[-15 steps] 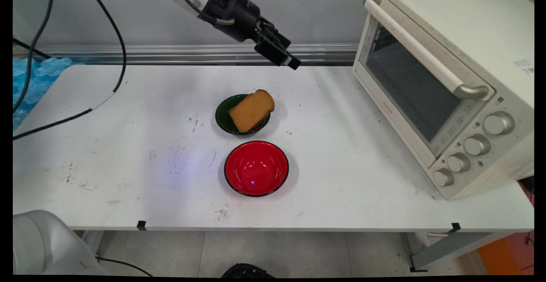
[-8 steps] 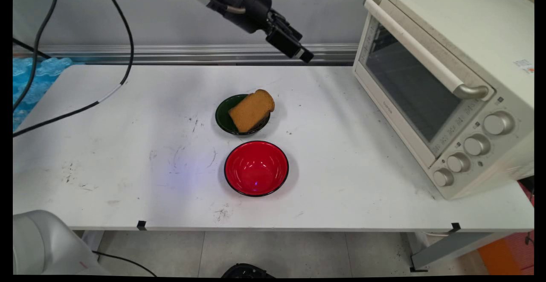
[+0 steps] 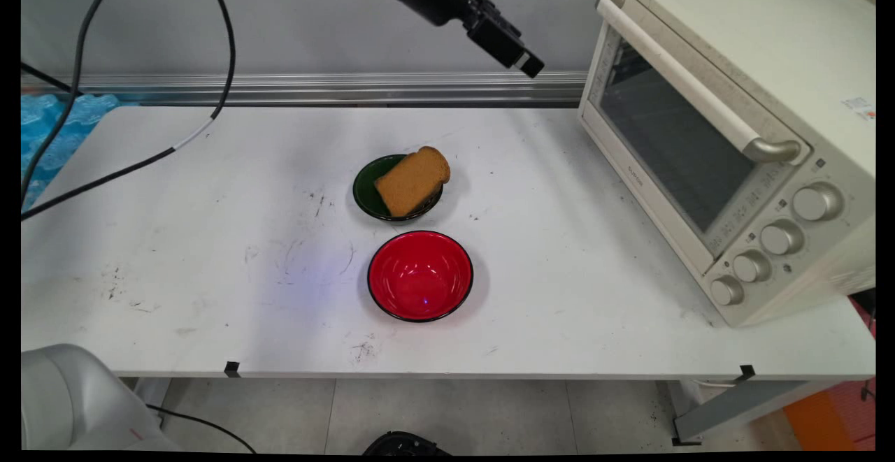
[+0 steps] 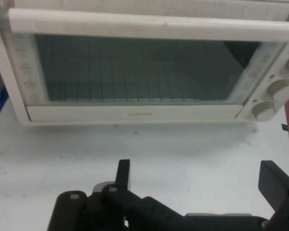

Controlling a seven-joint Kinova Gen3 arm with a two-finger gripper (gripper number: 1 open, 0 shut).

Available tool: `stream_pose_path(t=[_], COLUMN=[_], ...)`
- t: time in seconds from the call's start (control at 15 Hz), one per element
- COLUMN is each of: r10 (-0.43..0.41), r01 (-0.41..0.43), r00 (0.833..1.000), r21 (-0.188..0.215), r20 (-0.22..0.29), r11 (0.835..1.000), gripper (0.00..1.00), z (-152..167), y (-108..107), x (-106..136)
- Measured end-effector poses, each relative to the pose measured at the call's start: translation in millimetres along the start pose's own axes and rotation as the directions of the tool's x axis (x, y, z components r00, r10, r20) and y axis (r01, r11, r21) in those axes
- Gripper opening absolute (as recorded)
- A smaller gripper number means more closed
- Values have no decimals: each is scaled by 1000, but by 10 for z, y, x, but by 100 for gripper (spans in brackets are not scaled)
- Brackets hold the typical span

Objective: Open the oven

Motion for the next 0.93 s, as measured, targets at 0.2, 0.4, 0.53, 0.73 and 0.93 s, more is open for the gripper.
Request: stream_pose_path(t=[0.2, 0.4, 0.53, 0.73, 0.93], r10=[16, 26, 31, 35, 38], r01=[-16, -26, -30, -35, -38], r00=[1000, 1000, 999, 999, 999], r21=[12, 17, 19, 22, 21], r20=[-2, -9, -12, -17, -23], r11=[1000, 1000, 999, 999, 999], gripper=[0, 0, 0, 0, 0], z=[31, 65, 83, 111, 148], y=[0, 7, 9, 9, 16], x=[136, 262, 323, 413, 527])
